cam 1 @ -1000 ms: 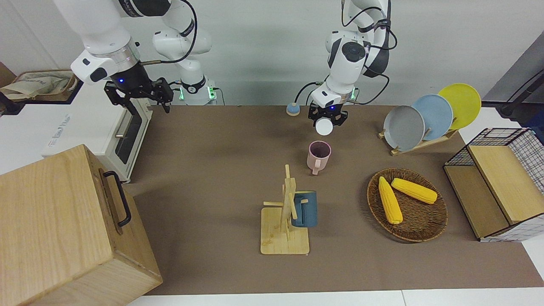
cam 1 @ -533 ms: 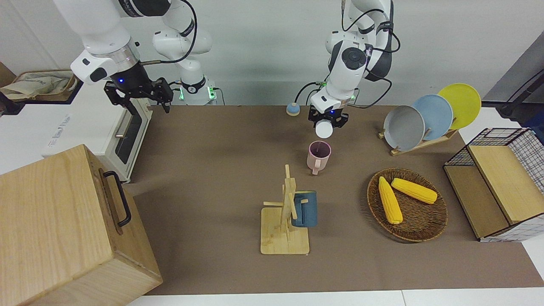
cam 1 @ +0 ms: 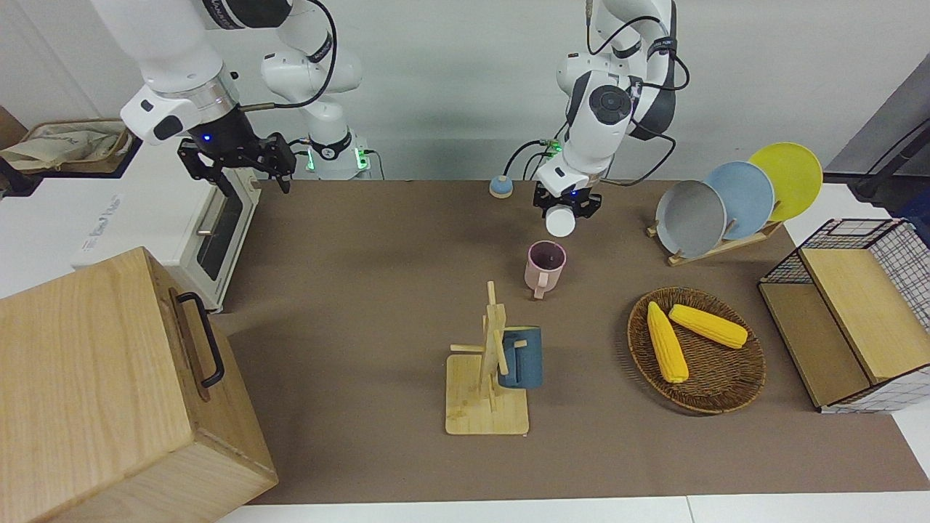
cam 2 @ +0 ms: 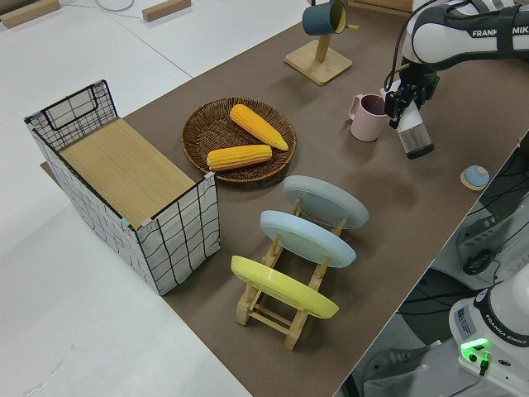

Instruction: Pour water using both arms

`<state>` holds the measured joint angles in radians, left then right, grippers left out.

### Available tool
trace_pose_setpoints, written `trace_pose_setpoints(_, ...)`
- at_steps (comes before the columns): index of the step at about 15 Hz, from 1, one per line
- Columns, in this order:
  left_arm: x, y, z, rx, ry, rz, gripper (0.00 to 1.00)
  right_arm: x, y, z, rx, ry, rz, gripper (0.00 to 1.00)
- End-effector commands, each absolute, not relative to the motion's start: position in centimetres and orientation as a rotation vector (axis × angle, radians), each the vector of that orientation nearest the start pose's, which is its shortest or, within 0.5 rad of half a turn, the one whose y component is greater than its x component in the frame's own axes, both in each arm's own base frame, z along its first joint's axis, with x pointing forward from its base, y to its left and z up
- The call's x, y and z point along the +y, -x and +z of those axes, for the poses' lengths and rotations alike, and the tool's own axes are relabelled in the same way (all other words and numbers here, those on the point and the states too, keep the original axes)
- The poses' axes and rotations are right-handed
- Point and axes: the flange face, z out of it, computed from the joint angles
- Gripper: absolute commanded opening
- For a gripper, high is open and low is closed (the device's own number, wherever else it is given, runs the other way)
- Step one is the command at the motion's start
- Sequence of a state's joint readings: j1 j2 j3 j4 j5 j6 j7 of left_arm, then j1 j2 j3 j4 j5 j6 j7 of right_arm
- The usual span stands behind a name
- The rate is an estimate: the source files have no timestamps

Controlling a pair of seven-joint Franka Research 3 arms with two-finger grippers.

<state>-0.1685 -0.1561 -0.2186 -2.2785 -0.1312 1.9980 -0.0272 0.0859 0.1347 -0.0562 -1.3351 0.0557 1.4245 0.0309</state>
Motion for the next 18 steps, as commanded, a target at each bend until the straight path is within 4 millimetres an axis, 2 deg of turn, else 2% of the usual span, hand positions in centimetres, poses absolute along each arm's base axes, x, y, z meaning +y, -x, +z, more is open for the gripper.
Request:
trace_pose_setpoints(1,-18.8,-44.3,42.2,0.475,3.136,0.224,0.00,2.6,-57.5,64.6,-0.027,3.084,0.075,0.990)
trace_pose_setpoints(9,-19.0,-44.2,42.5,0.479,3.131,0.250,0.00,2.5,-57.5,64.7,-0.024,3.084,0.073,0.990)
trace_pose_setpoints(13,-19.8,-45.1,43.4,0.497,3.122,0.317,0.00,2.6,-57.5,64.7,-0.027,3.084,0.073,0.990)
trace_pose_setpoints(15,-20.2,-46.0,42.9,0.487,3.099,0.357,0.00,2.5,-57.5,64.7,-0.024,3.084,0.073,0.990)
trace_pose_setpoints(18,-20.4,-46.2,42.1,0.496,3.076,0.381,0.00,2.6,-57.5,64.7,-0.027,3.084,0.073,0.990)
